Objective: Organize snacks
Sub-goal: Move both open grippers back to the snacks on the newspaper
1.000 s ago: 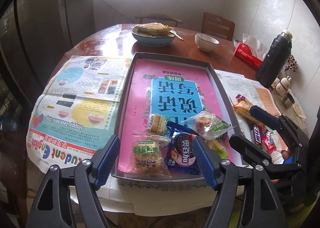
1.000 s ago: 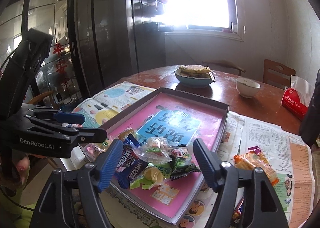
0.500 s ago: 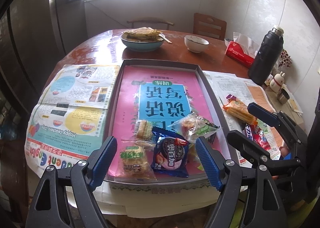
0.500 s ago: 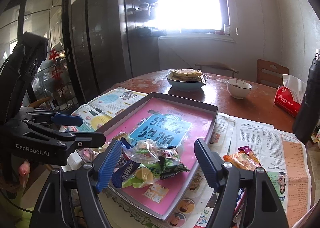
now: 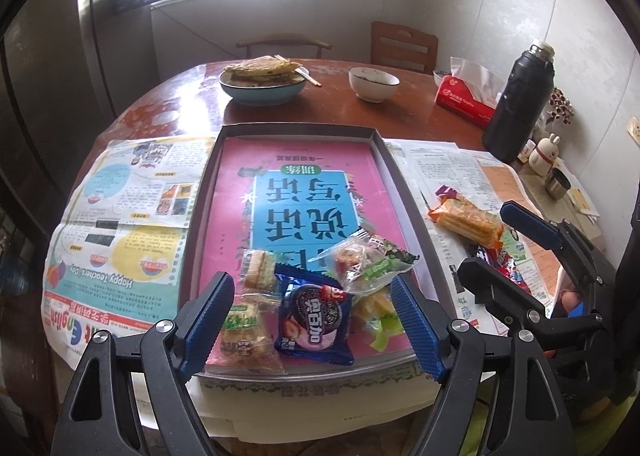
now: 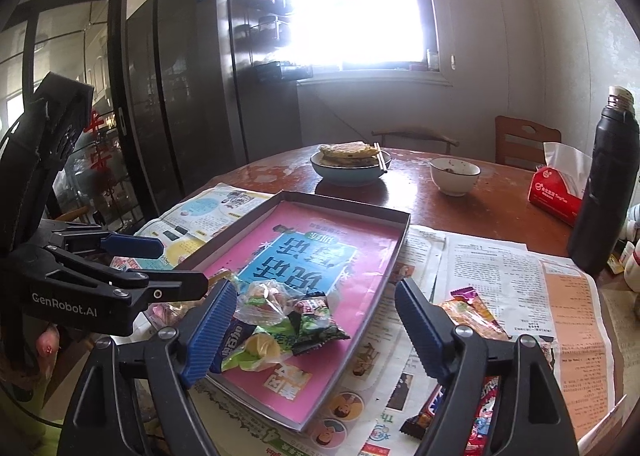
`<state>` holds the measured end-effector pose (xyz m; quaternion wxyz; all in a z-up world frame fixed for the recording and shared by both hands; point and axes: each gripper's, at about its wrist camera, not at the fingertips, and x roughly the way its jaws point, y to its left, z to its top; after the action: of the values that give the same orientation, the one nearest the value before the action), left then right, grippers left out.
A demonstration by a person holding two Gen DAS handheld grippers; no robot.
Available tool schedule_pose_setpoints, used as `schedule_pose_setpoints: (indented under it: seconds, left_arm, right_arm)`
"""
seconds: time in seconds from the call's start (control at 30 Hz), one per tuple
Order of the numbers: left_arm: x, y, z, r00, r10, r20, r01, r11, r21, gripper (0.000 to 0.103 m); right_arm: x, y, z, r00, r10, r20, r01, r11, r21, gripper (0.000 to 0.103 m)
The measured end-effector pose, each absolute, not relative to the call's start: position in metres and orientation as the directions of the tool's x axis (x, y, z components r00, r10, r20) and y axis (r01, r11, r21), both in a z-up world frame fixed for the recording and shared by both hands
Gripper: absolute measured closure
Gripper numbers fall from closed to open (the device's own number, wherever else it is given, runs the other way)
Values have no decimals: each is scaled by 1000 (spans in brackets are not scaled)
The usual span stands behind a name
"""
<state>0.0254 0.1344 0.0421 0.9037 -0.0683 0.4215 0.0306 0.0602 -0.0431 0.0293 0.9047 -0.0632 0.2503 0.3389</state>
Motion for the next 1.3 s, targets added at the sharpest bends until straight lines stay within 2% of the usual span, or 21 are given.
schedule_pose_setpoints:
  seconds: [1.3]
  left_arm:
    - [74,76,43,615,-121,-779,80,993,-91,21]
  right_arm:
    - [71,-126,31,777,408,-479,-414,905,99,18]
